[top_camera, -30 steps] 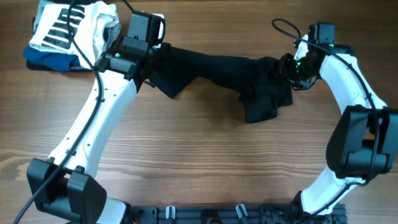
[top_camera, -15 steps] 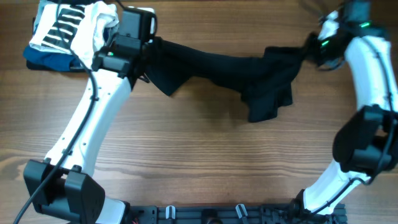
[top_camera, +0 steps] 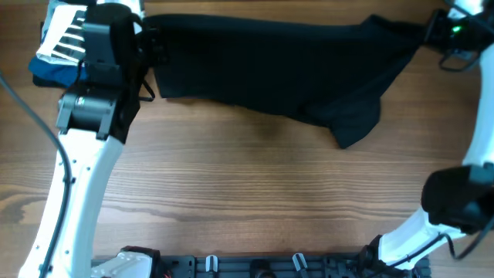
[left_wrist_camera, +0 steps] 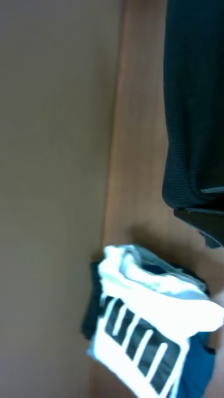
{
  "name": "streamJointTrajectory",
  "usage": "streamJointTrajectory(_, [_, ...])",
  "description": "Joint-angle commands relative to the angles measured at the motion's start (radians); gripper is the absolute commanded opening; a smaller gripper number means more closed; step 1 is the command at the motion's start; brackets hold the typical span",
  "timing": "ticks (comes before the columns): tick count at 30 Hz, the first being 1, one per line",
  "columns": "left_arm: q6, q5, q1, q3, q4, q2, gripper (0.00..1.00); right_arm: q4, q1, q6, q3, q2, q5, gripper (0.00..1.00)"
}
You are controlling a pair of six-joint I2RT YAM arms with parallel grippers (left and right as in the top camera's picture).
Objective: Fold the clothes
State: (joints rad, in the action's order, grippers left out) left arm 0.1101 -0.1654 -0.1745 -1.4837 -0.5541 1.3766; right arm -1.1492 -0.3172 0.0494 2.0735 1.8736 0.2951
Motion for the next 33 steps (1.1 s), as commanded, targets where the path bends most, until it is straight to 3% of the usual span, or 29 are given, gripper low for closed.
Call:
streamJointTrajectory(1, [-0.001, -0.028, 0.019, -0.003, 0.045, -0.097, 0.04, -0.004, -0.076, -0.023, 0.119, -0.138, -0.025, 0.04])
streamJointTrajectory(10, [-0.001, 0.042, 0.019, -0.003, 0.087, -0.319, 0.04, -0.066, -0.168, -0.047, 0.214, -0.36, -0.026, 0.04])
streamJointTrajectory(22, [0.011, 0.055, 0.019, -0.026, -0.12, -0.578, 0.04, -0.284, -0.327, -0.003, 0.249, -0.669, -0.067, 0.04])
streamJointTrajectory(28, [0.037, 0.078, 0.019, -0.13, -0.304, -0.553, 0.04, -0.334, -0.327, 0.002, 0.281, -0.666, -0.075, 0.04])
streamJointTrajectory(33, [0.037, 0.047, 0.02, -0.13, -0.378, -0.42, 0.04, -0.412, -0.327, -0.056, 0.281, -0.508, -0.031, 0.04])
